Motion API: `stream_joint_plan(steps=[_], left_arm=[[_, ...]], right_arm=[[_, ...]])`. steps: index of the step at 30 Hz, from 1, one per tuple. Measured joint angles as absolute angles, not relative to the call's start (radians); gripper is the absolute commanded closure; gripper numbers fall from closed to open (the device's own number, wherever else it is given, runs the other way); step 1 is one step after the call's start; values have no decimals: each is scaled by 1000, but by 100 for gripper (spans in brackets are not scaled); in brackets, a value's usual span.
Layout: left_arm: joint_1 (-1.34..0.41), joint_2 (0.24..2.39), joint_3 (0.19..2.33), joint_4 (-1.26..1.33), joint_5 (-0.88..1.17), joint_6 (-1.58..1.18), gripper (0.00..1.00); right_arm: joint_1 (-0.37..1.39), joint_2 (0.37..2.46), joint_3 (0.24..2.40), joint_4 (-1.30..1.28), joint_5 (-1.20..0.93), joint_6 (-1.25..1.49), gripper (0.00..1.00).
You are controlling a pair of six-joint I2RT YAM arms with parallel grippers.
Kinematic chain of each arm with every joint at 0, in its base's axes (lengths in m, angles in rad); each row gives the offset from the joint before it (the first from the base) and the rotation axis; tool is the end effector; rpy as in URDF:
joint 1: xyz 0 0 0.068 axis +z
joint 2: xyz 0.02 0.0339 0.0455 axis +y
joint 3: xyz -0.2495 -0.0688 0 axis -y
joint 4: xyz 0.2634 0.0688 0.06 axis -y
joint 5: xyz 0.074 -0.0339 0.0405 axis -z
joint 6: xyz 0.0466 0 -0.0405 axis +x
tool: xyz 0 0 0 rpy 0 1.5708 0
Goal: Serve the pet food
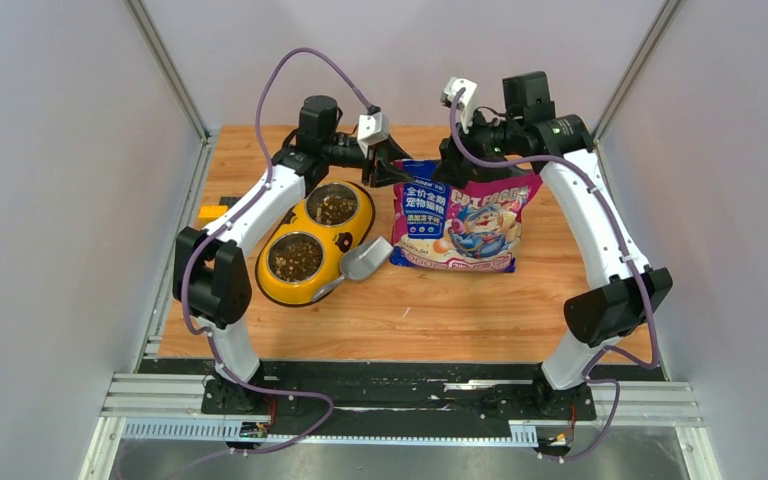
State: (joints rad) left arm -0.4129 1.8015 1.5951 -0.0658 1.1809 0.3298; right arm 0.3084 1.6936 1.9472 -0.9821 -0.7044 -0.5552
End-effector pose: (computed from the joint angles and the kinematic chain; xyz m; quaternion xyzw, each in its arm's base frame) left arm 0.3816 -0.2142 0.3365 0.5538 0.4944 -0.4639 0.4834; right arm 0.3455 0.1417 0.4124 -0.4866 0.7190 0.2652 0.4195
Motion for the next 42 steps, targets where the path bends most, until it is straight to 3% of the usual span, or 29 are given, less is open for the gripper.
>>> stream_joint_plan(steps=[3,6,12,17,19,23,25,42], left_arm=[[-425,1807,1611,-69,1167,333,69],[-434,1813,1632,-88,1154,354,77],[-437,1814,1669,-205,1131,451,99],[-437,1814,1692,-278,1127,511,100],[-434,1814,1694,-292,1133,528,100],[-424,1814,1694,-318,1147,558,100],[-421,1814,1696,-334,1151,568,100],[-412,1829,1710,-356,1201,585,100]], right_arm=[[319,1695,1967,-996,-662,-575,19],[342,1701,1973,-1010,-619,-607,29],[362,1755,2024,-1080,-609,-695,38],[362,1770,2056,-1121,-591,-743,43],[364,1770,2056,-1132,-575,-758,50],[370,1773,2053,-1149,-532,-784,89],[373,1773,2046,-1155,-519,-795,97],[358,1571,1758,-1002,-390,-838,100]])
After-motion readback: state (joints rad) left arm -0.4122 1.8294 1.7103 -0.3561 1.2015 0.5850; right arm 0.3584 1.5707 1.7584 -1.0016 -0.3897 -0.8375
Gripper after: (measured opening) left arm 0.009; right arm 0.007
